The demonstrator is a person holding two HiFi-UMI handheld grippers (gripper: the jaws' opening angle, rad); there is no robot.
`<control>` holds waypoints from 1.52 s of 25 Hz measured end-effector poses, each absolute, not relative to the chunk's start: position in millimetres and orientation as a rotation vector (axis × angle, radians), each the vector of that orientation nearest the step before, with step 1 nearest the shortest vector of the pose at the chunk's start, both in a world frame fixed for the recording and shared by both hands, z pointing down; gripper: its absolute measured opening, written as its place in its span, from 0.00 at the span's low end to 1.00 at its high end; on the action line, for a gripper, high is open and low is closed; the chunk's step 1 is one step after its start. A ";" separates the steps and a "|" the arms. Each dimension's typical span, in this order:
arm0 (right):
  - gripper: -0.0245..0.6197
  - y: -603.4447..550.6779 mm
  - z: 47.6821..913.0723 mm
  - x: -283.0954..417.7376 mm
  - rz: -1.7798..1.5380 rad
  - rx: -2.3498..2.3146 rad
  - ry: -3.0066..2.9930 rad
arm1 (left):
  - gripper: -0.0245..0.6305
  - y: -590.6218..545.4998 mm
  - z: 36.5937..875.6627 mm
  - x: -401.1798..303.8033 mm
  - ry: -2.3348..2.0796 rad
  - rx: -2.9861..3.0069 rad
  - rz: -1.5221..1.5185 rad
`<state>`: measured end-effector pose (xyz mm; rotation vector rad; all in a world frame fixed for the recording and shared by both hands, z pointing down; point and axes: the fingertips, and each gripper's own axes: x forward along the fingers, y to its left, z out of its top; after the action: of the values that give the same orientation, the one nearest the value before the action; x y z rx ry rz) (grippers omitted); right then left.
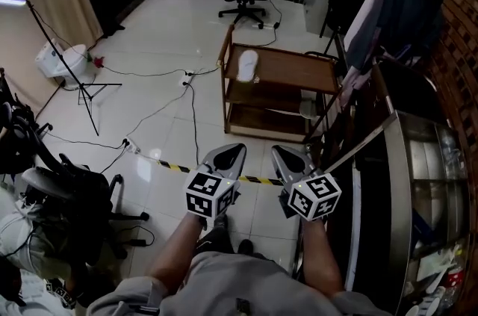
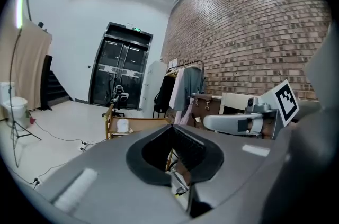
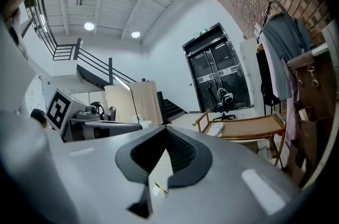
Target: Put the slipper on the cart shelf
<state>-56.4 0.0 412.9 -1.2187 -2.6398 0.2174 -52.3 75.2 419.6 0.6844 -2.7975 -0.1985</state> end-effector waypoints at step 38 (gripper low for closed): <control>0.04 42.4 447.9 -399.1 0.197 -1.159 -2.601 | 0.05 125.6 490.0 -398.6 -2.693 0.612 -0.208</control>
<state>-399.1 42.4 447.9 -1.1591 -2.6015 0.1969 -398.6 125.6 490.0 0.6122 -2.6932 -0.2081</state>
